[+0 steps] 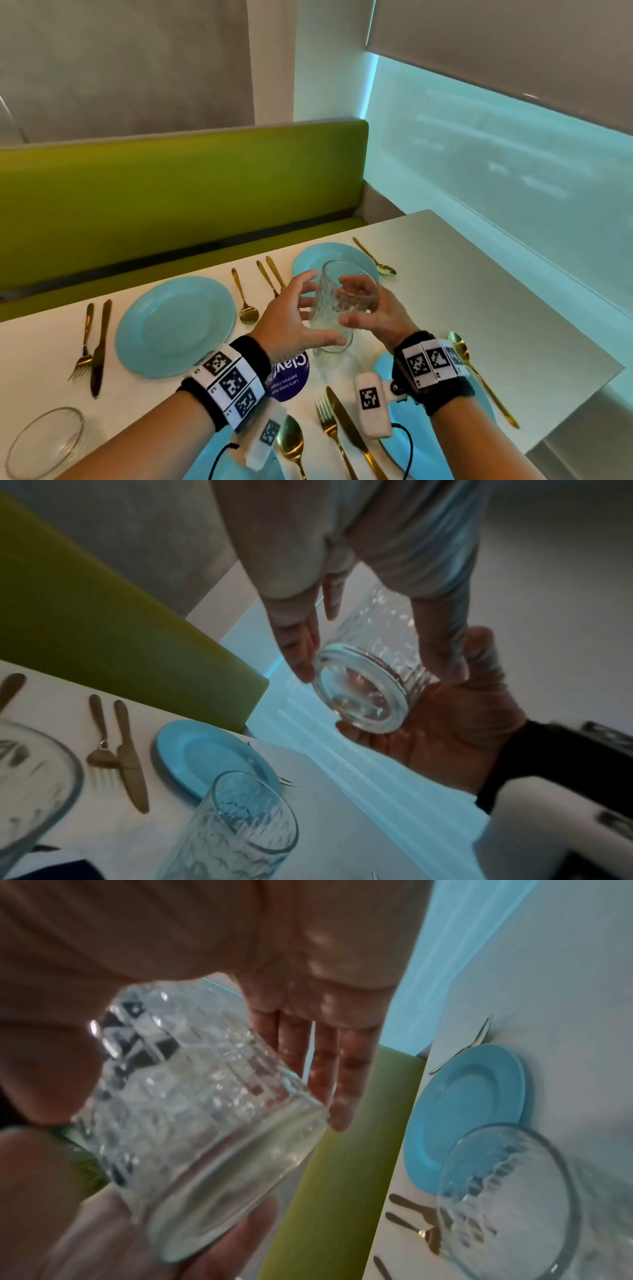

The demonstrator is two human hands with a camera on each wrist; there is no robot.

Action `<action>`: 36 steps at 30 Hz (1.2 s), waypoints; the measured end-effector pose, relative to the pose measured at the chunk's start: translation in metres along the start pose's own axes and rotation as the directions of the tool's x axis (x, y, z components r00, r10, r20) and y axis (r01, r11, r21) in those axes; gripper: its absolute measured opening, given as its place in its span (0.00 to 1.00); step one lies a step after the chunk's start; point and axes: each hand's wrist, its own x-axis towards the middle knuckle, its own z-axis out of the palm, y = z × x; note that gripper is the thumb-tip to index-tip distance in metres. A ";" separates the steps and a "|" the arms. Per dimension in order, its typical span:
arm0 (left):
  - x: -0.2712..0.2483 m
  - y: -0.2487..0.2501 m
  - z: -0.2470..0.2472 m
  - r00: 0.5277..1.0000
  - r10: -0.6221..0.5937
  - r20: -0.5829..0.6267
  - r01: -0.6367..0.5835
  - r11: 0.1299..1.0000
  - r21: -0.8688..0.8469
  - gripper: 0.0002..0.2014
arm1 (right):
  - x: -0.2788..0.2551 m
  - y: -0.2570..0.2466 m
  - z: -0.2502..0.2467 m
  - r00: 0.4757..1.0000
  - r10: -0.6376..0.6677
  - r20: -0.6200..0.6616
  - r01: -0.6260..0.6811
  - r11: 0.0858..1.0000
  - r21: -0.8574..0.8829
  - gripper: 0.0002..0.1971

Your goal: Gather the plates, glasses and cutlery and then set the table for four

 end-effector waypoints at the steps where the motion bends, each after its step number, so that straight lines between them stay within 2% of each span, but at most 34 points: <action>1: 0.001 0.001 0.001 1.000 -0.004 0.014 0.003 1.000 0.028 0.51 | 0.002 0.004 -0.006 0.998 0.008 -0.066 -0.007 1.000 0.015 0.33; 3: 0.003 0.000 -0.001 1.000 0.000 0.005 -0.001 0.994 0.105 0.47 | 0.012 0.015 -0.023 0.974 0.041 -0.222 -0.031 0.998 0.046 0.34; 4: 0.005 -0.002 -0.003 1.000 0.000 -0.013 0.002 0.991 0.133 0.44 | 0.018 0.023 -0.032 0.946 0.067 -0.316 -0.056 0.997 0.046 0.35; 6: 0.008 -0.007 -0.010 0.998 0.005 -0.058 0.006 0.985 0.173 0.36 | 0.028 0.038 -0.052 0.847 0.143 -0.511 -0.154 0.988 0.022 0.35; 8: 0.012 -0.012 -0.016 0.995 0.010 -0.101 0.010 0.980 0.197 0.27 | 0.033 0.054 -0.071 0.721 0.215 -0.659 -0.285 0.959 0.001 0.32; 10: 0.015 -0.015 -0.022 0.991 0.006 -0.135 0.021 0.980 0.196 0.22 | 0.035 0.070 -0.085 0.620 0.280 -0.733 -0.391 0.920 0.020 0.34; 12: 0.018 -0.018 -0.025 0.986 0.010 -0.164 0.024 0.979 0.204 0.17 | 0.035 0.082 -0.091 0.573 0.341 -0.746 -0.464 0.885 0.049 0.37; 15: 0.022 -0.021 -0.026 0.983 0.015 -0.185 0.024 0.978 0.206 0.13 | 0.035 0.096 -0.095 0.547 0.388 -0.742 -0.527 0.848 0.054 0.39; 21: 0.025 -0.029 -0.024 0.983 0.004 -0.185 0.031 0.982 0.187 0.10 | 0.042 0.105 -0.099 0.539 0.402 -0.741 -0.542 0.838 0.061 0.41; 30: 0.023 -0.034 -0.023 0.980 0.010 -0.198 0.024 0.986 0.167 0.09 | 0.044 0.118 -0.096 0.568 0.380 -0.730 -0.553 0.833 0.004 0.42; 33: 0.020 -0.033 -0.024 0.982 -0.004 -0.190 0.036 0.986 0.163 0.08 | 0.037 0.112 -0.093 0.589 0.433 -0.682 -0.603 0.797 -0.014 0.48; 36: 0.015 -0.033 -0.025 0.985 -0.002 -0.174 0.031 0.986 0.163 0.09 | 0.030 0.100 -0.092 0.570 0.496 -0.654 -0.652 0.758 0.007 0.52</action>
